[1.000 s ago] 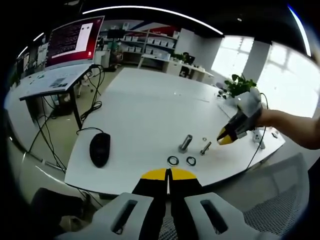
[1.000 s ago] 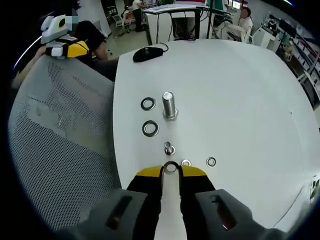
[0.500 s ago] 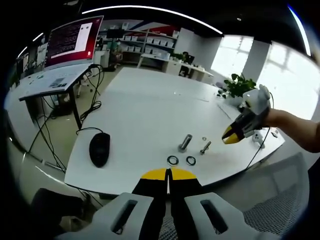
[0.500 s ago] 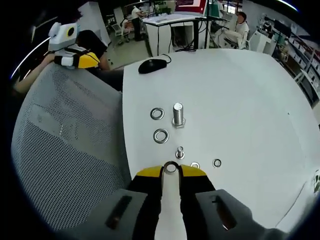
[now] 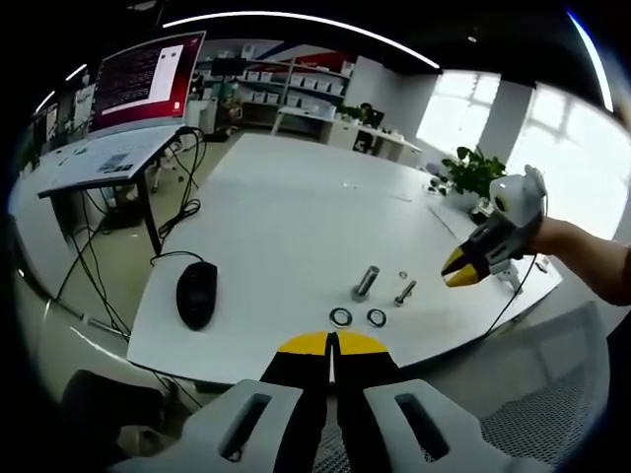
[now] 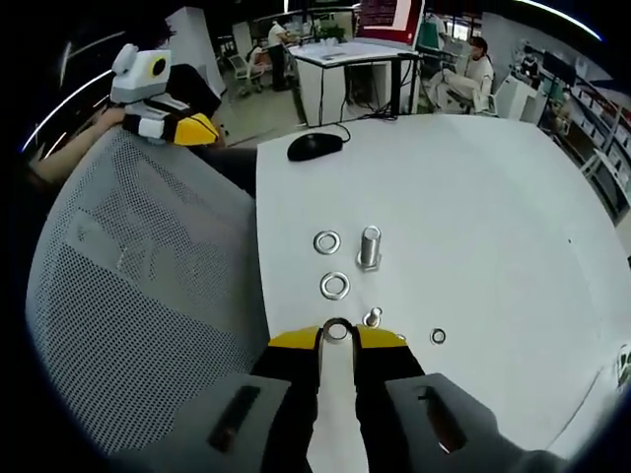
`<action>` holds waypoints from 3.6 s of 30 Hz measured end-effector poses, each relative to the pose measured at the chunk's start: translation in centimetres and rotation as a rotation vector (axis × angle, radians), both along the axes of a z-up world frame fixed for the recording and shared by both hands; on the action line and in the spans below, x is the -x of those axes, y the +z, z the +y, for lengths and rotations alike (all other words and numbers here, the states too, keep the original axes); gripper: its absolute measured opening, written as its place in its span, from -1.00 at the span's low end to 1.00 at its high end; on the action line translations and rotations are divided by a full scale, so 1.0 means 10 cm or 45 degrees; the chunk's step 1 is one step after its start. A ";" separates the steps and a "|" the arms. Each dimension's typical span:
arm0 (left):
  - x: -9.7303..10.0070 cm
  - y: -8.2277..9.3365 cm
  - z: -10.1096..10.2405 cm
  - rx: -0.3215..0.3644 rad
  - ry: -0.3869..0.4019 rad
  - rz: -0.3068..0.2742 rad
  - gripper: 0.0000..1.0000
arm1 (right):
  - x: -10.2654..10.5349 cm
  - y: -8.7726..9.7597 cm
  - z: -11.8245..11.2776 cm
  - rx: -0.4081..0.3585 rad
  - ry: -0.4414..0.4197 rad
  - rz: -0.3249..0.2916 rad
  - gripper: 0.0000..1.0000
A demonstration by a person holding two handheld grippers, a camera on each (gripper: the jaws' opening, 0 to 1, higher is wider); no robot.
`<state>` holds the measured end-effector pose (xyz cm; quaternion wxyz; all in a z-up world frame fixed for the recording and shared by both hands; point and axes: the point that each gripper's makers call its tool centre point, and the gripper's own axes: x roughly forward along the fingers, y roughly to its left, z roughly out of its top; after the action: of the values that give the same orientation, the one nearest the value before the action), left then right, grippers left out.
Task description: Place the washer onto the threaded stud by aligning its center hole with the stud, sliding it down to the base, and recovering from edge contact or off-axis alignment until the washer reaches the visible bottom stop.
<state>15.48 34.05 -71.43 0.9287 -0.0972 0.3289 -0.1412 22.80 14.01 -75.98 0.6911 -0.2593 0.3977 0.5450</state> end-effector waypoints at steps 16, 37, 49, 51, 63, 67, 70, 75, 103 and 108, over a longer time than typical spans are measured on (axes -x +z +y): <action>0.00 -0.01 0.01 0.000 -0.002 -0.001 -1.00 | 0.01 0.07 0.07 0.000 0.038 -0.026 -0.72; 0.02 0.01 -0.01 0.000 -0.003 -0.005 -1.00 | 0.03 0.34 0.23 -0.022 0.125 -0.078 -0.73; 0.01 0.01 0.00 0.002 -0.002 -0.008 -1.00 | -0.13 0.21 0.15 0.061 0.112 -0.101 -0.73; 0.01 0.01 0.00 0.002 -0.002 -0.008 -1.00 | -0.14 0.18 0.13 0.082 0.111 -0.099 -0.73; 0.01 0.01 0.00 0.000 -0.004 -0.005 -1.00 | -0.25 -0.09 0.11 0.210 0.178 -0.129 -0.73; 0.01 0.01 -0.01 0.000 -0.003 -0.005 -1.00 | -0.30 -0.21 0.09 0.271 0.194 -0.136 -0.73; 0.01 0.01 -0.01 0.000 -0.003 -0.004 -1.00 | -0.31 -0.28 0.08 0.297 0.210 -0.134 -0.73; 0.01 0.01 0.00 0.001 -0.002 -0.004 -1.00 | -0.31 -0.35 0.08 0.318 0.211 -0.110 -0.73; 0.00 0.00 0.00 0.003 0.003 -0.001 -1.00 | -0.36 -0.70 0.09 0.407 0.235 -0.064 -0.74; 0.01 0.00 0.00 0.000 0.000 0.002 -1.00 | -0.37 -0.82 0.04 0.450 0.258 -0.063 -0.74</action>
<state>15.43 34.05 -71.47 0.9285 -0.0972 0.3296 -0.1410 26.55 14.45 -84.13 0.5861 -0.4285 0.4417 0.5271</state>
